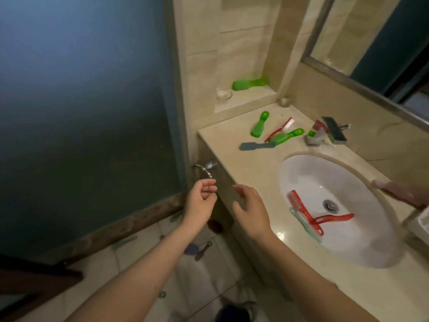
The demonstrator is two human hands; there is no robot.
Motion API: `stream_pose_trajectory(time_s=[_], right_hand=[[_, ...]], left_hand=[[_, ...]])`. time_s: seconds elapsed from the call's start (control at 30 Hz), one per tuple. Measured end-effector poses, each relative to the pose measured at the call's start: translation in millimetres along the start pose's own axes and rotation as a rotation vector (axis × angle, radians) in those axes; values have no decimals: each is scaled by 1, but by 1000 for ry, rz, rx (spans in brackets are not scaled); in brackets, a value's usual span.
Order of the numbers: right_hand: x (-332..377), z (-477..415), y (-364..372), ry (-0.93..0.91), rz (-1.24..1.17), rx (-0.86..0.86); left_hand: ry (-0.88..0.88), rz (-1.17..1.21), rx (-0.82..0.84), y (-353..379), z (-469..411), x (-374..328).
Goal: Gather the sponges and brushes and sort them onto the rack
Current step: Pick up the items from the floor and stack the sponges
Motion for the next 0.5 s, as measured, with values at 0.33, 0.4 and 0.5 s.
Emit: stream_pose_trajectory(time_s=[0.33, 0.4, 0.5], right_hand=[[28, 39, 107, -10, -8, 196], [24, 41, 122, 15, -24, 234], [14, 38, 142, 48, -11, 289]], left_hand=[[-137, -59, -126, -110, 14, 73], [-157, -49, -127, -121, 14, 84], [-185, -58, -125, -129, 9, 102]])
Point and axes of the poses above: each hand's wrist, its own z-axis away from the middle knuckle, its own y-axis out of the palm, x = y × z, the point moved 3 cm from there along -z, towards the middle knuckle, and after that the axes turned 8 degrees about -x, right-handed, at the moved point
